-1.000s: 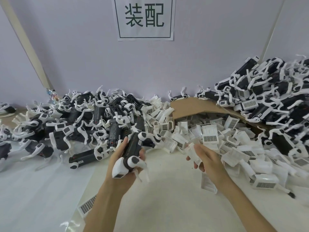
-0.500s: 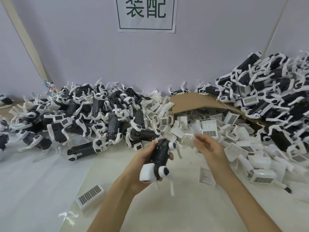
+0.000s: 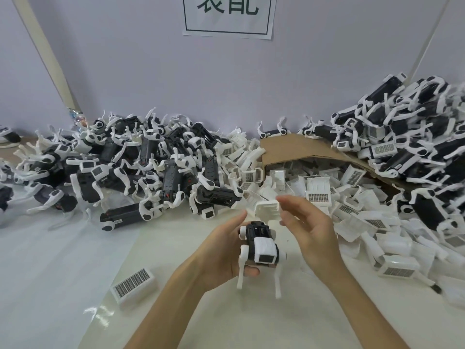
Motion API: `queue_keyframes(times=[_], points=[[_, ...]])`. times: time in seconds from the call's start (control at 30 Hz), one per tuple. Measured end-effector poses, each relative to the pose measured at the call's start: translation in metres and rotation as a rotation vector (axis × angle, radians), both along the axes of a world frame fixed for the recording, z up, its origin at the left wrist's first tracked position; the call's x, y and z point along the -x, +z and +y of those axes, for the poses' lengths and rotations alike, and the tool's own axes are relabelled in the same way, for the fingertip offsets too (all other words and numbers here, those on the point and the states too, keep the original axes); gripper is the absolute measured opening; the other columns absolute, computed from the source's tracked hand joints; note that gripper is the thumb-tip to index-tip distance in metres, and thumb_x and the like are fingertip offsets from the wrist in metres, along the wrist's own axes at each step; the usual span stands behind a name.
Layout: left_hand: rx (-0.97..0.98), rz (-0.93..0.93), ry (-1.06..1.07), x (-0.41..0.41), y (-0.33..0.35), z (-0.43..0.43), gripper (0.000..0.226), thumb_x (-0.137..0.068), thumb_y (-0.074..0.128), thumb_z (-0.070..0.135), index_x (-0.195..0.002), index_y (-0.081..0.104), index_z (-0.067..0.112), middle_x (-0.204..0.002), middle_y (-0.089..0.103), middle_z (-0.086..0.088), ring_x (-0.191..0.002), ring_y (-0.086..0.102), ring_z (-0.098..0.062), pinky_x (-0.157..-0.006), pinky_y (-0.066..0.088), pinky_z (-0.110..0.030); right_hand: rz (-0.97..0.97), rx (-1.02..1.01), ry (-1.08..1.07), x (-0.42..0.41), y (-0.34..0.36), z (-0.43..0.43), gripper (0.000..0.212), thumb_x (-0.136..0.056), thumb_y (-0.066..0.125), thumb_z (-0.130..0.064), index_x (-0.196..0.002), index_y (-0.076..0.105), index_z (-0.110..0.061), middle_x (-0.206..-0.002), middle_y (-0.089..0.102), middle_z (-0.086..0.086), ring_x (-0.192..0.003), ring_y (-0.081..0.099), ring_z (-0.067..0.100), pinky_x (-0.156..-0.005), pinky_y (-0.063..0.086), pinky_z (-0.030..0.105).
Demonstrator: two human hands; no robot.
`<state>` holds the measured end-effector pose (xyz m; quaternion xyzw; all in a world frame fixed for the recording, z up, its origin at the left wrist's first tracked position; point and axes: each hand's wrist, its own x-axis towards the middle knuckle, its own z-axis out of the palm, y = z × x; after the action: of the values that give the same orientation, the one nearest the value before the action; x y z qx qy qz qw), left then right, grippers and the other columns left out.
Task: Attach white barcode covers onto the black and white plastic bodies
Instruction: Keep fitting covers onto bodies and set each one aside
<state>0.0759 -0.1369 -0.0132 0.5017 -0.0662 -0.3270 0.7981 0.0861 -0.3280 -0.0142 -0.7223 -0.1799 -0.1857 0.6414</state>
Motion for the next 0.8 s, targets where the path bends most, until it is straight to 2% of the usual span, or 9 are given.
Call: queue_keyframes(times=[0.07,0.17,0.23,0.33,0.47,0.57,0.67,0.73,0.8], points=[[-0.013,-0.003,-0.004,-0.001,0.0,0.0,0.062,-0.098,0.044,0.057,-0.131,0.062,0.008,-0.114,0.069,-0.009,-0.082,0.07,-0.023,-0.049,0.052,-0.027,-0.006,0.031,0.077,0.003,0.001,0.002,0.02,-0.092,0.064,-0.01,-0.109,0.071,-0.018,-0.108,0.073,-0.003,-0.106,0.068,0.014,-0.087,0.056,0.028],[-0.034,-0.019,-0.009,-0.002,-0.003,0.0,0.06,-0.095,0.045,0.061,-0.126,0.063,0.013,-0.111,0.064,-0.012,-0.083,0.066,-0.025,-0.055,0.054,-0.03,0.023,0.054,0.25,0.008,0.003,0.002,0.014,-0.091,0.065,-0.004,-0.102,0.072,-0.006,-0.101,0.07,0.007,-0.097,0.066,0.025,-0.079,0.055,0.034],[-0.055,-0.017,-0.023,-0.001,-0.005,-0.002,0.057,-0.094,0.044,0.062,-0.124,0.063,0.017,-0.113,0.062,-0.013,-0.09,0.065,-0.026,-0.065,0.055,-0.035,0.072,0.018,0.325,0.009,0.004,0.001,0.014,-0.084,0.064,-0.005,-0.096,0.072,-0.004,-0.096,0.067,0.013,-0.091,0.063,0.033,-0.075,0.054,0.034],[-0.07,-0.014,-0.037,-0.002,-0.009,-0.005,0.053,-0.096,0.048,0.057,-0.127,0.063,0.016,-0.112,0.066,-0.01,-0.093,0.067,-0.024,-0.07,0.056,-0.036,0.131,-0.055,0.372,0.01,0.006,0.001,0.014,-0.082,0.068,-0.009,-0.095,0.07,-0.007,-0.082,0.06,0.01,-0.077,0.056,0.027,-0.066,0.05,0.031],[-0.087,-0.042,-0.006,-0.004,-0.014,-0.007,0.063,-0.09,0.063,0.052,-0.134,0.055,0.007,-0.11,0.067,-0.01,-0.097,0.065,-0.025,-0.081,0.053,-0.041,0.132,-0.029,0.394,0.007,0.003,0.0,0.018,-0.082,0.069,-0.006,-0.1,0.068,-0.011,-0.08,0.058,0.007,-0.084,0.058,0.023,-0.071,0.048,0.038],[-0.061,-0.043,0.008,-0.005,-0.013,-0.008,0.055,-0.086,0.068,0.045,-0.13,0.06,0.012,-0.11,0.063,-0.009,-0.097,0.064,-0.024,-0.086,0.053,-0.046,0.145,-0.041,0.418,0.007,0.002,0.001,0.022,-0.082,0.069,-0.006,-0.102,0.068,-0.014,-0.081,0.058,0.007,-0.087,0.059,0.025,-0.077,0.051,0.036],[-0.034,-0.04,0.039,-0.005,-0.012,-0.009,0.055,-0.083,0.073,0.039,-0.13,0.059,0.016,-0.114,0.063,-0.009,-0.103,0.064,-0.025,-0.099,0.048,-0.056,0.153,-0.097,0.428,0.006,0.003,-0.001,0.024,-0.081,0.068,-0.003,-0.102,0.068,-0.015,-0.079,0.058,0.008,-0.083,0.06,0.024,-0.075,0.052,0.033],[-0.058,-0.088,0.039,-0.003,-0.012,-0.009,0.059,-0.083,0.073,0.039,-0.135,0.055,0.017,-0.115,0.064,-0.007,-0.102,0.065,-0.023,-0.092,0.052,-0.052,0.145,-0.126,0.424,0.005,0.004,-0.003,0.024,-0.081,0.068,-0.001,-0.102,0.068,-0.014,-0.078,0.059,0.01,-0.081,0.062,0.022,-0.073,0.053,0.031],[-0.077,-0.128,0.043,-0.002,-0.012,-0.009,0.059,-0.083,0.073,0.038,-0.136,0.053,0.019,-0.114,0.065,-0.005,-0.096,0.067,-0.021,-0.078,0.059,-0.043,0.132,-0.138,0.415,0.005,0.004,-0.004,0.026,-0.08,0.068,0.002,-0.102,0.069,-0.013,-0.077,0.06,0.011,-0.082,0.064,0.023,-0.075,0.055,0.032]])
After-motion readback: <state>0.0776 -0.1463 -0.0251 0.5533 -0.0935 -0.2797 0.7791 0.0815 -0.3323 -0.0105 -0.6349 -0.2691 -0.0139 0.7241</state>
